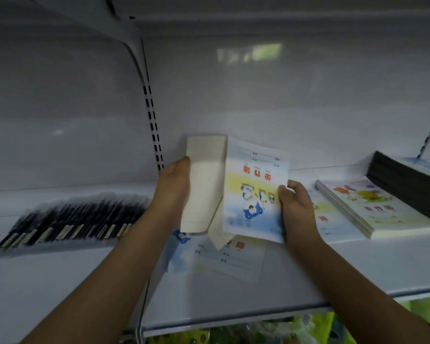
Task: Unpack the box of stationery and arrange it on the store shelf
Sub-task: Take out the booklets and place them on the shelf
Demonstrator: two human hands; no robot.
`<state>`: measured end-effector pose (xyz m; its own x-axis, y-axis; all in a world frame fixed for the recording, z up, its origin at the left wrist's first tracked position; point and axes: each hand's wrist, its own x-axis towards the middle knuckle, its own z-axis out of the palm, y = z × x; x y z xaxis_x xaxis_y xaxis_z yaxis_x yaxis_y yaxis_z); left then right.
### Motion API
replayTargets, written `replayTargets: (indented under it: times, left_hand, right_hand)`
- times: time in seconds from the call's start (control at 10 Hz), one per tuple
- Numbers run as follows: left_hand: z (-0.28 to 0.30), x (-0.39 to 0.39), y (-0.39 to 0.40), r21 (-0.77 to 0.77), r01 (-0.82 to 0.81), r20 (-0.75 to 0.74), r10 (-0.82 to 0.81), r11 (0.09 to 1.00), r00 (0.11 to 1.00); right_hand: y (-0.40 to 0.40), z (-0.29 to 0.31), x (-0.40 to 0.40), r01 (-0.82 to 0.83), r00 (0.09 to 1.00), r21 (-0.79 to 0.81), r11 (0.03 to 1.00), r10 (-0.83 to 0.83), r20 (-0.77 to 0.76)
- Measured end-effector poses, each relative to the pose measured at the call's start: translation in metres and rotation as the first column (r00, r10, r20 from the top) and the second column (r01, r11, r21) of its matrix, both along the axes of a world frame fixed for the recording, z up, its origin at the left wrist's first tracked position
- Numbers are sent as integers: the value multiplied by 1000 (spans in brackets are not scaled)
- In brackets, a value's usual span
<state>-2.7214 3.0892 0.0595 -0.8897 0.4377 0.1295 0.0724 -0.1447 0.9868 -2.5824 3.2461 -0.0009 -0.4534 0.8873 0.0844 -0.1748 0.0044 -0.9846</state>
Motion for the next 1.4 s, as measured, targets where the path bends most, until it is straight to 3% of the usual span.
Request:
replayTargets:
  times: [0.1, 0.2, 0.3, 0.4, 0.5, 0.6, 0.7, 0.8, 0.9, 1.0, 1.1, 1.2, 1.3, 1.4]
  left_hand:
    - [-6, -1, 0, 4, 2, 171, -2, 1000, 985]
    - [-20, -9, -4, 100, 20, 373, -56, 995, 926]
    - [-36, -8, -5, 133, 97, 504, -152, 986, 850]
    - [-44, -5, 2, 122, 171, 539, -210, 978, 816]
    - [-47, -4, 5, 92, 242, 509, -255, 966, 822]
    - [-47, -7, 1, 187, 328, 494, -377, 926, 784]
    - [-53, -5, 1, 106, 410, 356, -419, 906, 835]
    - [-56, -6, 4, 48, 227, 210, -232, 973, 950]
    - [-48, -4, -1, 184, 222, 198, -258, 957, 946]
    - [-45, 5, -7, 77, 242, 166, -252, 967, 953]
    - [-53, 14, -9, -393, 263, -90, -321, 881, 943]
    - [-68, 21, -6, -893, -105, -358, -549, 437, 756]
    - [-66, 19, 3, -926, -185, -348, -558, 329, 753]
    - [-53, 13, 13, -929, -201, -349, -560, 309, 751]
  right_hand:
    - [0, 4, 4, -66, 994, -164, 984, 50, -99]
    - [-2, 10, 17, -354, 909, -344, 870, 233, -345]
    - [-12, 40, 4, -239, 862, -458, 856, -30, -505]
    - [8, 30, -18, -387, 646, -51, 921, 231, -728]
    - [15, -11, -54, -501, 865, 32, 865, 502, -22]
    - [0, -8, -56, -174, 945, 347, 922, 58, 321]
    - [-2, -17, -54, -163, 927, 444, 881, -17, 374]
    - [-4, -16, -47, -135, 938, 428, 893, -24, 345]
    - [-6, -5, -44, -241, 963, 46, 969, 233, 136]
    - [-1, 1, -32, -264, 959, 68, 962, 254, 124]
    - [18, 11, -12, -2, 986, 326, 945, -52, 156]
    - [39, 8, 1, 90, 981, 295, 951, -136, 137]
    - [49, -4, 3, 98, 981, 142, 985, -120, 152]
    - [48, -7, 3, 61, 991, -2, 998, -60, 119]
